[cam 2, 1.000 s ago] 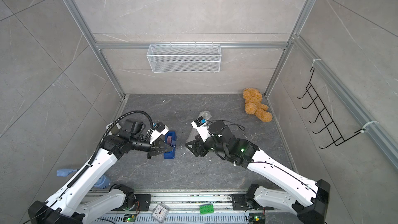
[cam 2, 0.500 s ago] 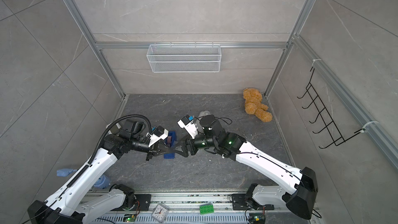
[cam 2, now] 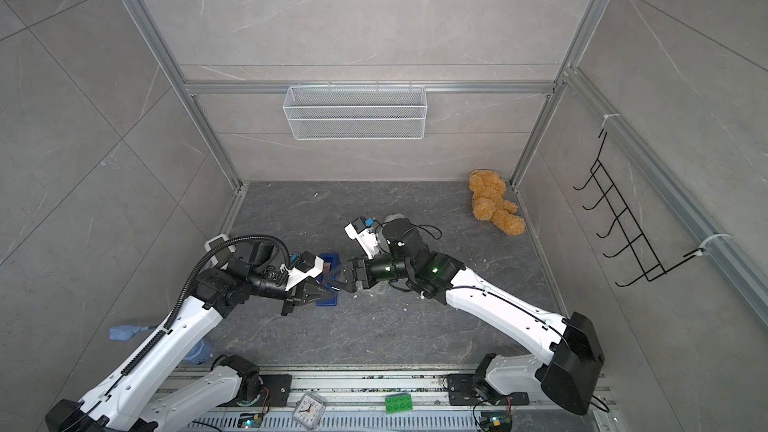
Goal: Wrap wine bottles in bubble wrap
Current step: Tear off the tape using the Tape Cutter.
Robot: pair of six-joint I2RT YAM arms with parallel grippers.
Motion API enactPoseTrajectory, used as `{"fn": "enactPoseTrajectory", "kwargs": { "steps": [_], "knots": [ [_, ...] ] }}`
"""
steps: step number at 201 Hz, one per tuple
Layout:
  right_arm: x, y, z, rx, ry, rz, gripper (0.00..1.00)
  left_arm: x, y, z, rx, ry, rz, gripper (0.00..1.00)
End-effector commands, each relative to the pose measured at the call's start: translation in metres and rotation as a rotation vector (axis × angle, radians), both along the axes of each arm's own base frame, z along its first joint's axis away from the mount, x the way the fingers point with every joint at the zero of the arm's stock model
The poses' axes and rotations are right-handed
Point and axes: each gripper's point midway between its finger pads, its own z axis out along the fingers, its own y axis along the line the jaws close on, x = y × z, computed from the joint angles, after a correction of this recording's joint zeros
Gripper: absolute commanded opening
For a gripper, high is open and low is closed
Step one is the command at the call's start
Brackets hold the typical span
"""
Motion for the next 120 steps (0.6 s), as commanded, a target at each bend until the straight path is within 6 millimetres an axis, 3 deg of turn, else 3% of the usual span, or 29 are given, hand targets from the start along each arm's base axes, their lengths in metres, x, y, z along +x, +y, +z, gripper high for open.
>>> {"fn": "enactPoseTrajectory", "kwargs": {
  "steps": [1,55,120],
  "knots": [
    [0.0,0.008,-0.005,0.029,0.058,0.02,0.97,0.003,-0.004,0.007,-0.027,-0.05,-0.014,0.0],
    [-0.007,0.018,-0.002,0.085,0.11,0.099,0.94,0.005,-0.006,-0.001,-0.004,-0.027,-0.007,0.0],
    [-0.007,0.002,-0.002,0.076,0.094,0.099,0.73,0.009,-0.004,-0.014,0.04,0.054,0.036,0.0]
  ]
}}
